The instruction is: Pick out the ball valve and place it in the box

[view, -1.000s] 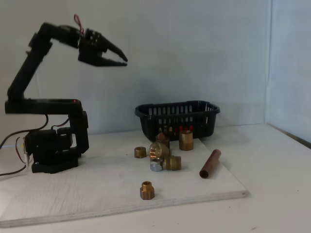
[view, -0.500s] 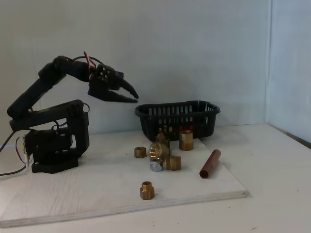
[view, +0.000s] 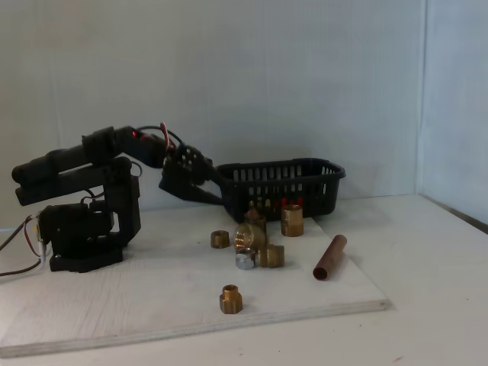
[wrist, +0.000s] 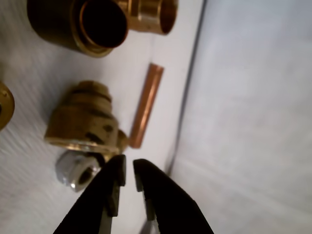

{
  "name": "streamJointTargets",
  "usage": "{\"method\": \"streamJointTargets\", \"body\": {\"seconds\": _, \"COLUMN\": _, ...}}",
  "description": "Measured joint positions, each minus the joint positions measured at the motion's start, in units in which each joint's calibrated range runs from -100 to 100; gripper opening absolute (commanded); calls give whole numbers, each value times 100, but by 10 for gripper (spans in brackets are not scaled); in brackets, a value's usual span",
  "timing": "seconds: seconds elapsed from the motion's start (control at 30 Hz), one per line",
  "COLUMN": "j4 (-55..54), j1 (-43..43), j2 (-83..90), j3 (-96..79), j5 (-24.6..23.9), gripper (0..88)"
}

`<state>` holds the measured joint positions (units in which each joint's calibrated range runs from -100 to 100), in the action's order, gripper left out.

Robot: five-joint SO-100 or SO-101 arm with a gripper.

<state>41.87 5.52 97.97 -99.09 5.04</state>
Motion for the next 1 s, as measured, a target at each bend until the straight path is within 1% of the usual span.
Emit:
{"method": "streamJointTargets", "body": {"seconds": 0.13, "j4": -181, "j1": -7, "j2": 25, "j3": 0, "j5": 0, "gripper": 10}}
{"method": "streamJointTargets", "body": {"seconds": 0.37, "j4": 473, "j1": -7, "j2": 25, "j3": 0, "j5": 0, "gripper": 9}}
{"method": "streamJointTargets", "body": {"seconds": 0.53, "j4": 696, "j1": -7, "j2": 25, "j3": 0, "j5": -429, "gripper": 9}}
{"method": "streamJointTargets", "body": {"seconds": 0.57, "j4": 774, "j1": -7, "j2": 25, "j3": 0, "j5": -444, "gripper": 9}}
{"method": "streamJointTargets", "body": {"seconds": 0.73, "j4": 886, "j1": -7, "j2": 25, "j3": 0, "j5": -325, "gripper": 14}}
{"method": "streamJointTargets", "body": {"seconds": 1.0, "j4": 1307, "j1": -7, "j2": 25, "j3": 0, "j5": -310, "gripper": 16}}
